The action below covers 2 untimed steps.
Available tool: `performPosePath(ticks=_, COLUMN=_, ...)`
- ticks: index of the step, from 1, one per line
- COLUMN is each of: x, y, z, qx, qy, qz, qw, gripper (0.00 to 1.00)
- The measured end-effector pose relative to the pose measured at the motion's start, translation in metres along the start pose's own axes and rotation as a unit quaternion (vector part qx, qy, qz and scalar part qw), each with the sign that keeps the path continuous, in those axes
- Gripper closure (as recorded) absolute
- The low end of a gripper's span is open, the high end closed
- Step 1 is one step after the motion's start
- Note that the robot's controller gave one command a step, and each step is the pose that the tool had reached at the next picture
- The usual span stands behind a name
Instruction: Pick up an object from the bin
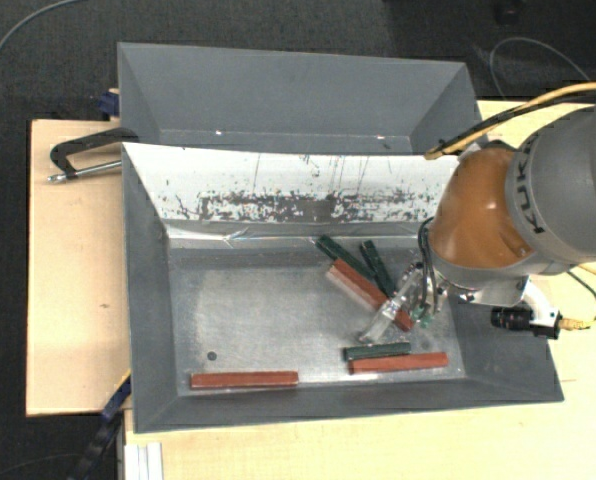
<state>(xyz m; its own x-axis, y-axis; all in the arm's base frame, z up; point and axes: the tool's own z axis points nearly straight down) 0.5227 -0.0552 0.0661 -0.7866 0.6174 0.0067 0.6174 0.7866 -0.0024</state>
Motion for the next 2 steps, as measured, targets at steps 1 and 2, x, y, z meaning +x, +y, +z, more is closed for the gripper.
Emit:
performPosePath(ticks=1, x=-0.002, y=0.000, z=-0.004, qx=-0.002, qy=-0.0033, qz=0.001, qw=1.0000, gripper=1.00)
performPosePath(ticks=2, x=-0.002, y=-0.002, z=-0.130, qx=-0.002, qy=-0.0050, qz=-0.007, qw=1.0000, gripper=1.00)
